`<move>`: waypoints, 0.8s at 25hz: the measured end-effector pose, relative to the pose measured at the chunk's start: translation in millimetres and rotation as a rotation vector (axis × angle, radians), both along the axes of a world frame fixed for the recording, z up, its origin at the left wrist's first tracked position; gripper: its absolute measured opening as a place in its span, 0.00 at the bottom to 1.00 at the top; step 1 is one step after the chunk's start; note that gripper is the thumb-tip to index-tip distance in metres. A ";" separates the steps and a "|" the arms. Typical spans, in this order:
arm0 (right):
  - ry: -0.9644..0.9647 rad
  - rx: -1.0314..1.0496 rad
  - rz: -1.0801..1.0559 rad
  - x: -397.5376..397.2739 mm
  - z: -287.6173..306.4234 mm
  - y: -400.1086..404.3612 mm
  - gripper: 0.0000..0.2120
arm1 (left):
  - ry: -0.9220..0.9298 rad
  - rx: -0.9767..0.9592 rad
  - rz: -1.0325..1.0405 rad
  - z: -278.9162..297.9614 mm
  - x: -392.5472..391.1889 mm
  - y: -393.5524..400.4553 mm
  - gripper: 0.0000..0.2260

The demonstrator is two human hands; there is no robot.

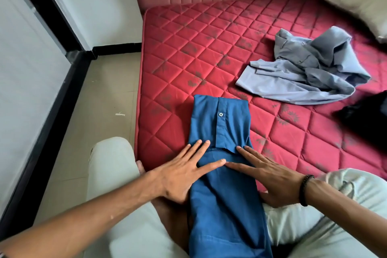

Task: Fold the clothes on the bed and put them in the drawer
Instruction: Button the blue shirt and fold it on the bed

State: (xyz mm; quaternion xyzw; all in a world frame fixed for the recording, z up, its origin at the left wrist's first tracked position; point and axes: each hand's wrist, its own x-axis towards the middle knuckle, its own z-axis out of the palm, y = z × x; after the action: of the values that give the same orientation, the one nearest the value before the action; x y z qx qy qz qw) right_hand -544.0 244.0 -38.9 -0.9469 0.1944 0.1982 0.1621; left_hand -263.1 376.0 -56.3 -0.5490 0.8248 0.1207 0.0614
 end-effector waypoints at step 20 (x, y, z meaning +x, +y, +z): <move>-0.859 0.503 -0.150 16.8 29.2 17.4 0.34 | 0.732 -0.020 -0.138 18.3 9.3 -20.6 0.20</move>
State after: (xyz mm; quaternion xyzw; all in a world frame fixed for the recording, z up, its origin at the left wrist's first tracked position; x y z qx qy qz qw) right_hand -527.3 261.4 -9.7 -0.8581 0.1238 -0.1810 0.4643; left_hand -253.8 355.5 -38.0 -0.4132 0.8283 0.2965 -0.2350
